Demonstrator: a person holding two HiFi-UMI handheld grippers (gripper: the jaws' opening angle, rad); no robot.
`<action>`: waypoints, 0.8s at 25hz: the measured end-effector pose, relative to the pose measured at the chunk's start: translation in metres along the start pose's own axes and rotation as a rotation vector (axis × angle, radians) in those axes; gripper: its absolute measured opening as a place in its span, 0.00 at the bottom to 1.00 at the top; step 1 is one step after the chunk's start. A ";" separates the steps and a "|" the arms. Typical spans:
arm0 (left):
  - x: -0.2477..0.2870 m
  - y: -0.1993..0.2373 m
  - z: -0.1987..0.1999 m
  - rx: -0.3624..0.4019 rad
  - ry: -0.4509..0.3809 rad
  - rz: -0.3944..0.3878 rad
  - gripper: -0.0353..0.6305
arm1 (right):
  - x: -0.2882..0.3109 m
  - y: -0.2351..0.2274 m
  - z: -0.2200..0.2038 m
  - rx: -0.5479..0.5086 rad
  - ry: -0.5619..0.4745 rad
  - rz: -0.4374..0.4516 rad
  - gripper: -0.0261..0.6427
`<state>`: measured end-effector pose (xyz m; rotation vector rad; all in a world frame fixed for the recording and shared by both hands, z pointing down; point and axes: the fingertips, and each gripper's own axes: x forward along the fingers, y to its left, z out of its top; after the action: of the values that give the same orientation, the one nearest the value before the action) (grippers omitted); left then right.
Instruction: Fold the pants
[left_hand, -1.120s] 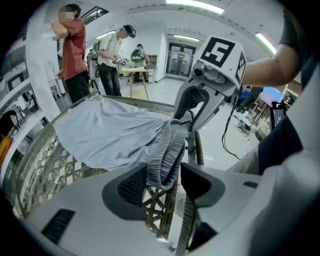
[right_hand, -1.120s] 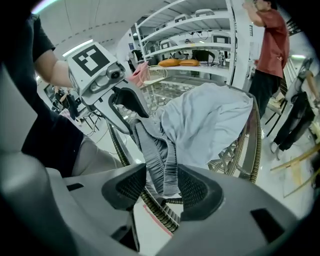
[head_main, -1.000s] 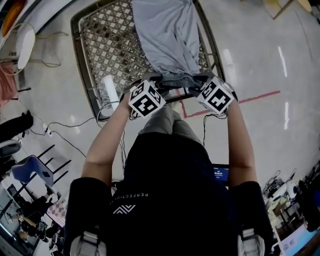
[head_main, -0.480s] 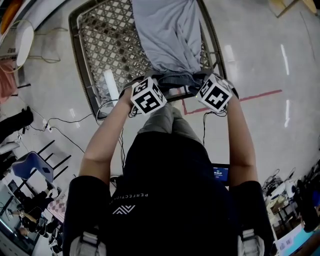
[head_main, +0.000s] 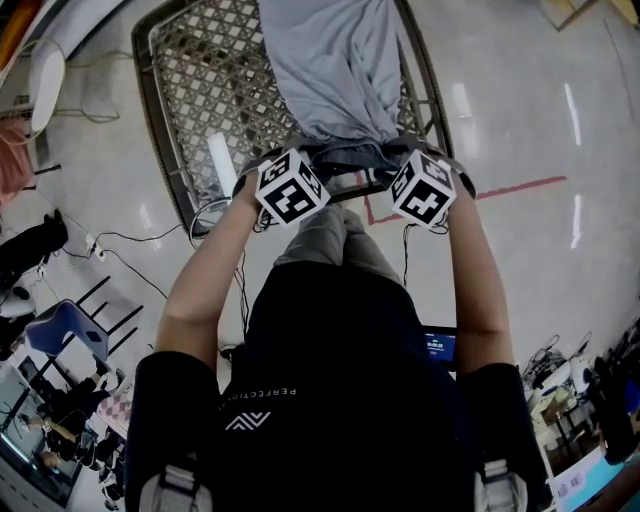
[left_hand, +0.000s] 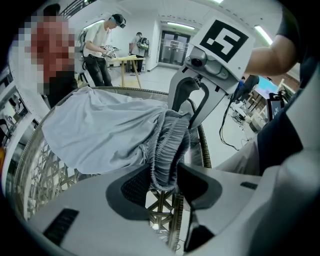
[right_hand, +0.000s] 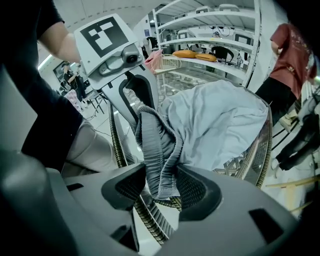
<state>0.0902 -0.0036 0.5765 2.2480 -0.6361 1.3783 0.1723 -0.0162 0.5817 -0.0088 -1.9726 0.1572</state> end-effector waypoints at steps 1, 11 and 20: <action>0.000 0.001 0.001 -0.001 0.000 0.006 0.31 | 0.000 0.000 -0.001 -0.011 0.005 -0.006 0.33; 0.001 0.017 0.001 -0.151 0.018 0.004 0.15 | 0.004 0.002 -0.003 -0.054 0.030 -0.051 0.33; -0.020 0.022 0.024 -0.316 -0.069 -0.075 0.14 | 0.005 0.002 -0.003 -0.052 0.052 -0.124 0.33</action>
<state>0.0862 -0.0321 0.5506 2.0500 -0.7292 1.0833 0.1731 -0.0134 0.5870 0.0746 -1.9191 0.0243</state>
